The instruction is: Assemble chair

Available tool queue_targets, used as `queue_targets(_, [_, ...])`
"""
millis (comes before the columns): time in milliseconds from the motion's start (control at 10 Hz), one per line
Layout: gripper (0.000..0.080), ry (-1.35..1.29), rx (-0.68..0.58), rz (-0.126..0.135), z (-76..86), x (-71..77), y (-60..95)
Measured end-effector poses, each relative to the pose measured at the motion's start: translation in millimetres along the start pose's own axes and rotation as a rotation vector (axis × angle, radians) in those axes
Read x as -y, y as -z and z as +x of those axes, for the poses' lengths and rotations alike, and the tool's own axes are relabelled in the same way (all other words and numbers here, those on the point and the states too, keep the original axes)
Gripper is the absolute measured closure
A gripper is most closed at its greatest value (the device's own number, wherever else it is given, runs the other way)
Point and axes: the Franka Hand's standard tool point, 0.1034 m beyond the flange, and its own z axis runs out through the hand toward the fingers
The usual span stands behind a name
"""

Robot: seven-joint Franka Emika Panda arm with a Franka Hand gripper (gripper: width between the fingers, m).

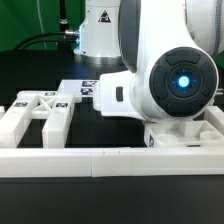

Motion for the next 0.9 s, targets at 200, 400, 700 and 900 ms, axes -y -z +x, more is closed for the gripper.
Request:
queue_targets(200, [0.0515,0.007,-0.004,0.0,-5.4,1.2,5.8])
queue_targets(400, [0.0515,0.013,-0.001,-0.001,-25.5,5.1,21.7])
queue_targets(700, [0.0515,0.019,-0.046,-0.002,-33.0,7.2,45.0])
queue_targets(900, [0.0514,0.019,-0.048,-0.002,-32.4,7.3,45.1])
